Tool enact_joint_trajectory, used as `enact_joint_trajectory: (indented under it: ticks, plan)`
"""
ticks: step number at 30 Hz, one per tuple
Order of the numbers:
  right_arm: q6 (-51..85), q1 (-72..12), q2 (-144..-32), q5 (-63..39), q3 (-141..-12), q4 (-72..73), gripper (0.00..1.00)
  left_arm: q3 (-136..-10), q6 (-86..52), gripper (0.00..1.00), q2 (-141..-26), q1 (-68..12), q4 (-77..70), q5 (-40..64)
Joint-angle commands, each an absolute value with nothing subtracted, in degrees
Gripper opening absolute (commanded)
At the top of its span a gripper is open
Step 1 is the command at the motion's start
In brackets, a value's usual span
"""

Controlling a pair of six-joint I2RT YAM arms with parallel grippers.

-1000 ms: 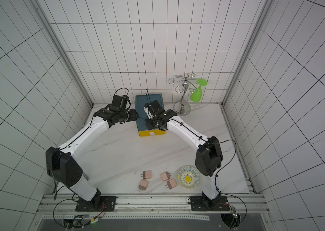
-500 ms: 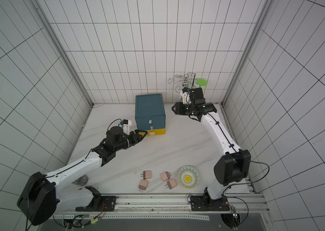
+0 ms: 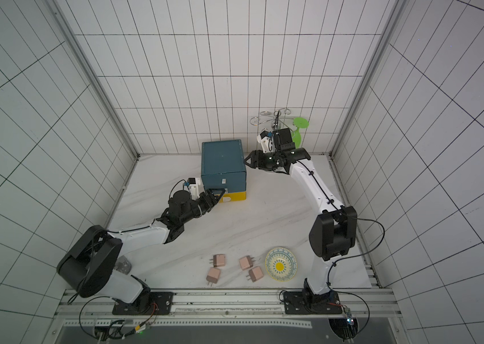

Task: Place the plugs into the drawer by color
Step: Adjust the storage box at the center of the board.

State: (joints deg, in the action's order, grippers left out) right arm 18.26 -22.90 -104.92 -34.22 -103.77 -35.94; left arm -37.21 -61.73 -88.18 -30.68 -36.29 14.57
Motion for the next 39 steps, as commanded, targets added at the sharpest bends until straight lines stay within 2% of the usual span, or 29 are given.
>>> enact_joint_trajectory:
  ticks: [1, 6, 9, 15, 19, 22, 30, 34, 36, 39]
  plan:
    - [17.23, -24.35, -108.77, -33.35, -107.24, -39.15, 0.57, -35.26, -63.18, 0.73, -90.38, -30.34, -43.59, 13.57]
    - [15.20, -26.40, -111.67, -30.94, -108.87, -42.41, 0.46, -32.94, -65.36, 0.72, -93.05, -29.47, -49.61, 13.45]
    - [13.68, -29.02, -111.15, -27.62, -108.04, -44.13, 0.44, -31.87, -66.55, 0.70, -95.25, -29.60, -53.38, 13.49]
    - [13.34, -32.73, -108.66, -20.21, -105.21, -44.51, 0.44, -29.51, -69.84, 0.62, -102.17, -27.46, -63.63, 14.41]
    - [14.09, -30.97, -108.01, -21.68, -102.74, -43.26, 0.44, -28.71, -70.30, 0.61, -106.65, -26.08, -68.72, 14.14]
    - [13.67, -30.54, -108.53, -22.35, -102.31, -43.15, 0.44, -29.04, -70.32, 0.55, -108.88, -26.18, -72.00, 13.64]
    - [13.19, -30.41, -108.62, -21.72, -101.70, -43.16, 0.44, -28.73, -70.02, 0.58, -109.28, -27.29, -79.20, 10.73]
    - [13.10, -30.12, -107.88, -21.77, -100.82, -42.81, 0.44, -32.11, -69.33, 0.59, -109.75, -27.40, -73.33, 12.70]
    - [13.18, -29.87, -107.90, -22.12, -100.62, -42.71, 0.44, -32.93, -69.54, 0.50, -111.64, -27.42, -74.71, 13.53]
    - [13.27, -29.69, -107.93, -22.27, -100.35, -42.53, 0.44, -33.43, -70.52, 0.48, -114.03, -27.42, -77.04, 14.03]
